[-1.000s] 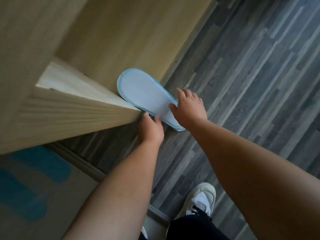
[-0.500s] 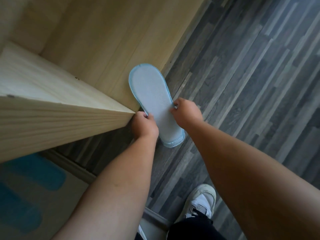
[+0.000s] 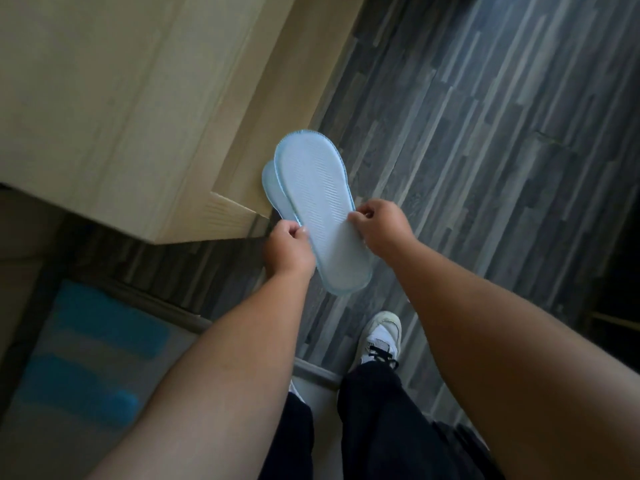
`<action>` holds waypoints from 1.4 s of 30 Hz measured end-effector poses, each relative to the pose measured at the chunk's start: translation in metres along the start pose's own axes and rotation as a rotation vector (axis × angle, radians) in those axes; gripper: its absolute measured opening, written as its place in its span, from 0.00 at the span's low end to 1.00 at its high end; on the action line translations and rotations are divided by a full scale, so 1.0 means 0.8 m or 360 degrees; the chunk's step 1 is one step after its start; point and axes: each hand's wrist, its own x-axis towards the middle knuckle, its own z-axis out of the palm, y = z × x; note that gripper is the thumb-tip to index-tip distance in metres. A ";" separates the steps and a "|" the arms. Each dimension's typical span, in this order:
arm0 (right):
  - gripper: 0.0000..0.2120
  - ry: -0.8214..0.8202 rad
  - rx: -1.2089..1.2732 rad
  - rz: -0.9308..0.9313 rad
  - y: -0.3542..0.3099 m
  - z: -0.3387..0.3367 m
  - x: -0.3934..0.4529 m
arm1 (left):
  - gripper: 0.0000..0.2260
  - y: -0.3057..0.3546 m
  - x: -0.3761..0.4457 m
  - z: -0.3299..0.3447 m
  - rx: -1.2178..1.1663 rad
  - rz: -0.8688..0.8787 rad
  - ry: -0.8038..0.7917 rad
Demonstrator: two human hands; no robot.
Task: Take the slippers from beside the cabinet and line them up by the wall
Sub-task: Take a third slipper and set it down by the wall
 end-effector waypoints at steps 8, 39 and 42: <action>0.08 0.0159 0.0270 0.0227 -0.006 -0.051 -0.122 | 0.04 0.023 -0.098 -0.053 0.0073 0.0146 -0.0247; 0.07 -0.0401 -0.0208 -0.0240 -0.189 0.295 -0.474 | 0.07 -0.326 -0.264 -0.462 -0.0435 -0.0340 0.0380; 0.08 -0.0455 -0.0306 -0.0368 -0.224 0.381 -0.528 | 0.09 -0.403 -0.271 -0.531 -0.0540 -0.0376 0.0480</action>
